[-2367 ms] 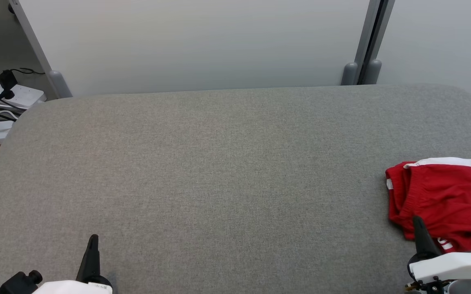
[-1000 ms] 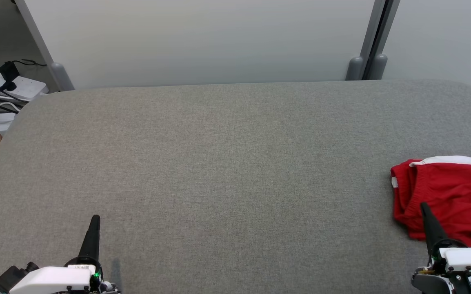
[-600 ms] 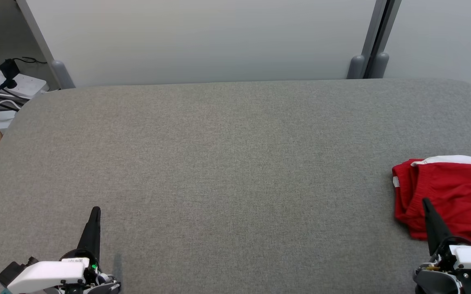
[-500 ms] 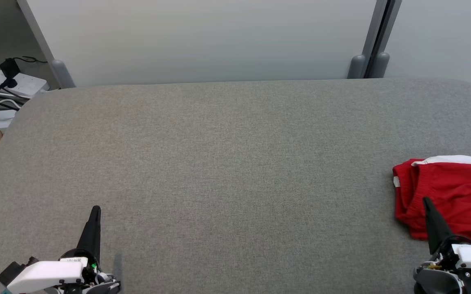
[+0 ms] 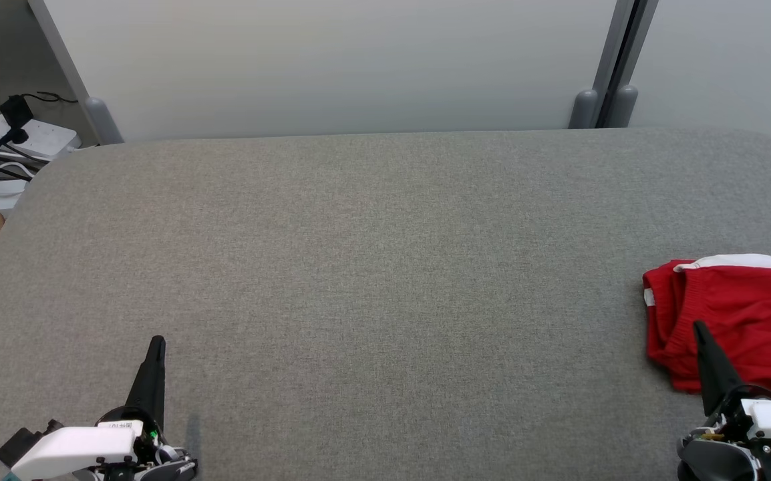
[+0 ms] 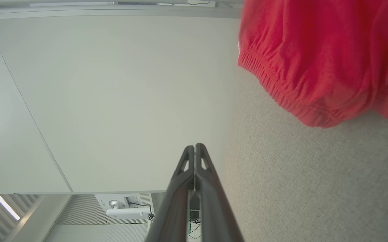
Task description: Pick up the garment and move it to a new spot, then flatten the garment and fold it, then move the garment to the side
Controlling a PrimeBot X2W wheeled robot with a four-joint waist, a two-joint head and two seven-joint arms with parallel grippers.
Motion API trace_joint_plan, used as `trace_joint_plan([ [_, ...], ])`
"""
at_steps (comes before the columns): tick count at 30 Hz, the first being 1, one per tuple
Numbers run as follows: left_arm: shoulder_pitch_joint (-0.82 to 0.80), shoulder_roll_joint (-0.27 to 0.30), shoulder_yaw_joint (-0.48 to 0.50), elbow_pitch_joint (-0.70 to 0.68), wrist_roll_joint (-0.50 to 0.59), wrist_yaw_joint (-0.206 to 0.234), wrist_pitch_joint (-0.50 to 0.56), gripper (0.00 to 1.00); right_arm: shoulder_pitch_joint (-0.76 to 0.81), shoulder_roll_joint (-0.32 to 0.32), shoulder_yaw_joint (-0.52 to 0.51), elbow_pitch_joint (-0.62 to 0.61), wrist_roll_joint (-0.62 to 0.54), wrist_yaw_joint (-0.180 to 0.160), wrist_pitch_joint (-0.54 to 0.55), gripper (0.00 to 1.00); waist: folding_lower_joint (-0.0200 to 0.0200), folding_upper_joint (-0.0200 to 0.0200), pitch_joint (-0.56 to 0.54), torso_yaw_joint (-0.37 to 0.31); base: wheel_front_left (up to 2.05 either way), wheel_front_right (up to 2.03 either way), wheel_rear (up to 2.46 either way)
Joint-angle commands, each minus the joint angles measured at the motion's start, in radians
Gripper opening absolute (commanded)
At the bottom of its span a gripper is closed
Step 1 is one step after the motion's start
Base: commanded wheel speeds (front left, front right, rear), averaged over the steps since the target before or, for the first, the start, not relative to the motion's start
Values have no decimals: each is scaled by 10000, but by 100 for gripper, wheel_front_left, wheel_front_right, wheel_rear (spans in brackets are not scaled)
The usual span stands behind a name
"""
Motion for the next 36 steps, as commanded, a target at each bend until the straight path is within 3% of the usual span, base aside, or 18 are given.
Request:
trace_joint_plan([
  [1,-584,99,286,-281,-47,-82,33,0,-166,-148,181,-324,117,16,78,0,0,0,-1,0,0,0,0],
  [36,-584,99,285,-283,-48,-83,31,0,-166,-148,182,-324,117,16,78,0,0,0,0,0,0,0,0],
])
